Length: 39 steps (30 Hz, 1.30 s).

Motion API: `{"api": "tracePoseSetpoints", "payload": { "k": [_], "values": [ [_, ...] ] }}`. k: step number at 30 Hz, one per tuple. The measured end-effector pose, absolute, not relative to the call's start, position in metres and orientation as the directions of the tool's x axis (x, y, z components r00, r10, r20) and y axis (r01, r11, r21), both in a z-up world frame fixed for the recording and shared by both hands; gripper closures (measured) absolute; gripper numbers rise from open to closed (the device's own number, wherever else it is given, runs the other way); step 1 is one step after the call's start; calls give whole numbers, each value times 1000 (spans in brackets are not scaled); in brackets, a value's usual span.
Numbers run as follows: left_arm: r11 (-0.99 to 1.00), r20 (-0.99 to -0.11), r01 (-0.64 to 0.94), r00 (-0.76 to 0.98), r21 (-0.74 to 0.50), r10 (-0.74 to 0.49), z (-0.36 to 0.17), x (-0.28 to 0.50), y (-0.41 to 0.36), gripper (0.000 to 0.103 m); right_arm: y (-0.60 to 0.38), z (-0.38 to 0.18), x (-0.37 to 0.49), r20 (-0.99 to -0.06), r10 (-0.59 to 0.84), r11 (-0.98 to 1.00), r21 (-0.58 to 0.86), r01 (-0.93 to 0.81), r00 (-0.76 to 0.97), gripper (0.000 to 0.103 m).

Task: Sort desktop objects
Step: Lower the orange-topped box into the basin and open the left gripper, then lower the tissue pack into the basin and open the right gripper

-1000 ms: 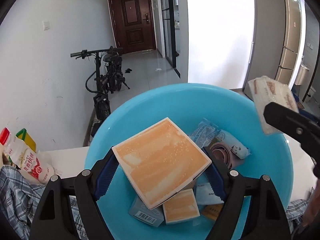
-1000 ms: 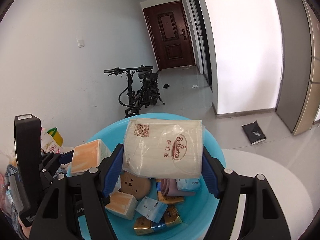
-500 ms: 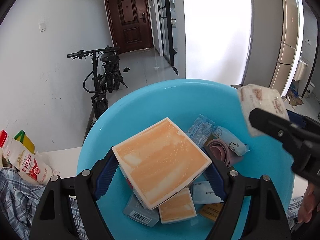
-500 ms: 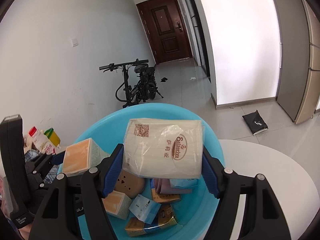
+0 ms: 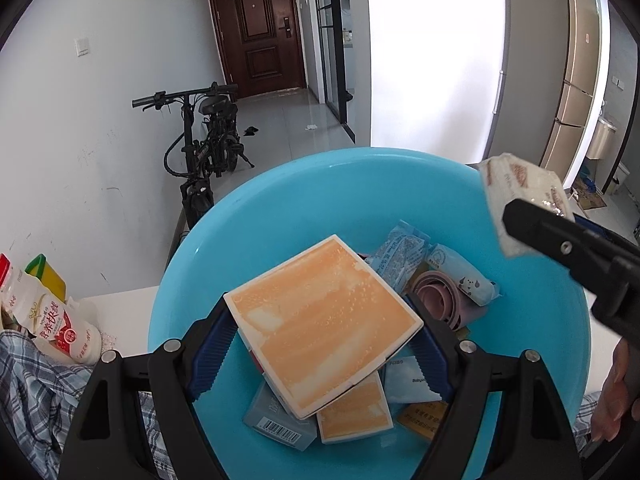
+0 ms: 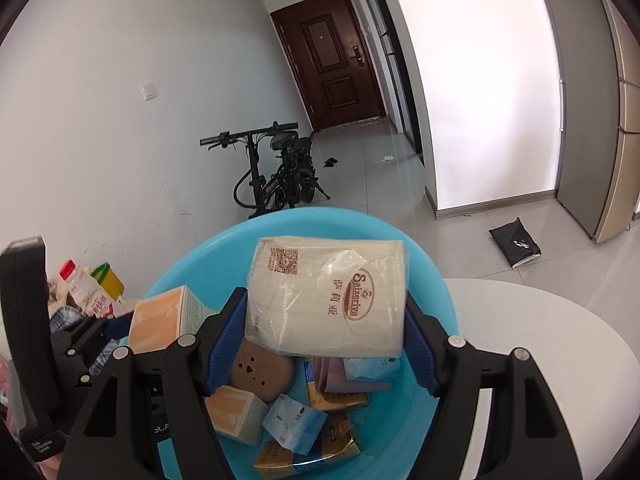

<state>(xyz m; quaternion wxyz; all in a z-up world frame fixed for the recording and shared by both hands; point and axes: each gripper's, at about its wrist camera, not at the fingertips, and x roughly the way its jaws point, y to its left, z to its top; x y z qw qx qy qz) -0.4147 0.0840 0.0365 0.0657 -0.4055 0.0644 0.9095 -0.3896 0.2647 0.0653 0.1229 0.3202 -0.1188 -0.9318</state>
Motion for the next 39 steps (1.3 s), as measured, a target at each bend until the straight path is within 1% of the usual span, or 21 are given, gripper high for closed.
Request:
{"api": "tracePoseSetpoints", "payload": {
  "k": [4,11,14,16,17,39],
  "values": [
    [-984,-759,-176,-645,31,92,35,-417,82,20,274,67,-390,-561,-301,-939,314,138,-771,33],
    [-984,-787,-168,-615,55,61,30,-425,83,20,272,63,-393,-573,-306,-938,320,137,-760,33],
    [-989,-755,-142,-652,34,68,36,-422,80,19,269,62,-393,-578,-310,-939,313,146,-755,32],
    [-991,-745,-136,-662,11,83,39,-420,78,7,267,63,-392,-577,-308,-940,305,151,-757,32],
    [-990,-746,-141,-659,4,91,40,-420,77,6,267,63,-391,-575,-304,-942,300,150,-759,32],
    [-988,-757,-151,-648,17,86,39,-420,79,6,268,65,-392,-584,-306,-944,291,158,-752,32]
  ]
}}
